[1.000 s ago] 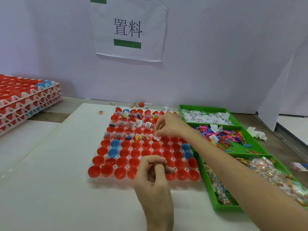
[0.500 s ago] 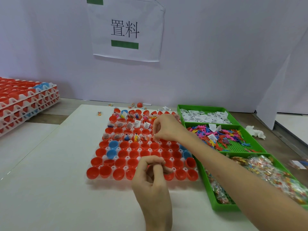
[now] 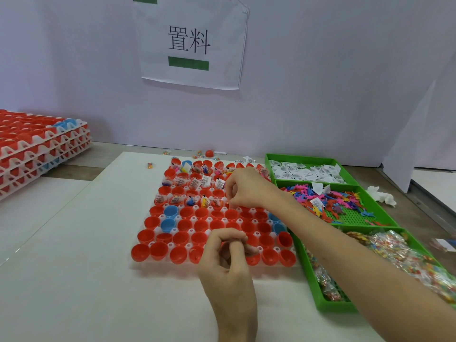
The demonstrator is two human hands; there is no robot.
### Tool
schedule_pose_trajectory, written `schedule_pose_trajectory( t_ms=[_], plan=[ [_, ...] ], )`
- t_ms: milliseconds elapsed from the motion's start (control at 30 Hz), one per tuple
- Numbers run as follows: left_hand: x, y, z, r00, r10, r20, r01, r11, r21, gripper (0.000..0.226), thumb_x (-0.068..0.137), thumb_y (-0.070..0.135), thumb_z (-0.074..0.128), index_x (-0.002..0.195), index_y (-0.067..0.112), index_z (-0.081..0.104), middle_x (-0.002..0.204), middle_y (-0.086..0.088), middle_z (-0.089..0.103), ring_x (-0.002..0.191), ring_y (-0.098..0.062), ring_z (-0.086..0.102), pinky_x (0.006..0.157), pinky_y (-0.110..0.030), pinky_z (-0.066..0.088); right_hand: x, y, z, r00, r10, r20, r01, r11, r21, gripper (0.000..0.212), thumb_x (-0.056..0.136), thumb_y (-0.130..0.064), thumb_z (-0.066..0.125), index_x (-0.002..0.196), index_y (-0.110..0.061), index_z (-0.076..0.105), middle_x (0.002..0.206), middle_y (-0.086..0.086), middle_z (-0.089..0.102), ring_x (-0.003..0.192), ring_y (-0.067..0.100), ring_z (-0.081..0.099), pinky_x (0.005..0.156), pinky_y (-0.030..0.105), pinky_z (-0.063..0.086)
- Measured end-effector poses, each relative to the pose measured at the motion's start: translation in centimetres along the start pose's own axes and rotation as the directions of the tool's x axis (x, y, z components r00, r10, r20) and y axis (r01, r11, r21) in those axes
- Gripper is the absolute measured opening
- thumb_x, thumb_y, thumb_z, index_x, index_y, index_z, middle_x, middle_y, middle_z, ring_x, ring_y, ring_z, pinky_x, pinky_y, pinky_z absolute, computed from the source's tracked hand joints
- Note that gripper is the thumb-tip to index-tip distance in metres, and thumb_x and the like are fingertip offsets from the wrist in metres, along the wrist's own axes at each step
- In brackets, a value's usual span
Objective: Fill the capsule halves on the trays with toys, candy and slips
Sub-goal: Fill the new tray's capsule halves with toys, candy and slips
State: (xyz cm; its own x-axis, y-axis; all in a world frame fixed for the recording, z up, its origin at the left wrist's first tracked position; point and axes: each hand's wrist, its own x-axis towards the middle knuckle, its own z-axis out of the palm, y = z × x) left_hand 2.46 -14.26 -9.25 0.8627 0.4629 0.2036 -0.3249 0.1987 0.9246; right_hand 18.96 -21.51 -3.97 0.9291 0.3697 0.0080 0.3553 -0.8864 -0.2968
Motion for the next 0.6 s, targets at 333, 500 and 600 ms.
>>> schedule_pose_trajectory(
  t_ms=[333,500,600],
  plan=[
    [0.0,0.0,-0.1,1.0,-0.005,0.007,0.005,1.0,-0.006,0.048,0.091,-0.015,0.051,0.072,0.026,0.067,0.069,-0.003,0.067,0.06,-0.015,0.065,0.06,-0.02,0.054,0.6,0.1,0.6,0.998,-0.047,0.034,0.049,0.997,-0.055,0.024,0.081,-0.001,0.074,0.067,-0.019,0.068,0.077,-0.007,0.066,0.072,0.003,0.062,0.071,0.018,0.053],
    [0.0,0.0,-0.1,1.0,-0.01,0.007,0.01,1.0,0.0,0.048,0.091,-0.015,0.051,0.072,0.027,0.067,0.069,-0.002,0.068,0.06,-0.014,0.066,0.06,-0.019,0.055,0.8,0.6,1.0,0.998,-0.062,0.026,0.064,0.995,-0.081,0.006,0.084,-0.009,0.076,0.081,-0.014,0.077,0.095,-0.001,0.075,0.088,0.008,0.069,0.074,0.018,0.051],
    [-0.1,0.1,-0.1,1.0,-0.01,0.006,0.01,1.0,0.001,0.048,0.091,-0.014,0.052,0.072,0.027,0.067,0.069,-0.001,0.068,0.06,-0.014,0.066,0.059,-0.018,0.054,0.9,0.9,1.0,0.997,-0.067,0.036,0.07,0.994,-0.084,0.004,0.085,-0.01,0.075,0.084,-0.013,0.078,0.096,-0.001,0.076,0.086,0.007,0.069,0.07,0.015,0.052]
  ],
)
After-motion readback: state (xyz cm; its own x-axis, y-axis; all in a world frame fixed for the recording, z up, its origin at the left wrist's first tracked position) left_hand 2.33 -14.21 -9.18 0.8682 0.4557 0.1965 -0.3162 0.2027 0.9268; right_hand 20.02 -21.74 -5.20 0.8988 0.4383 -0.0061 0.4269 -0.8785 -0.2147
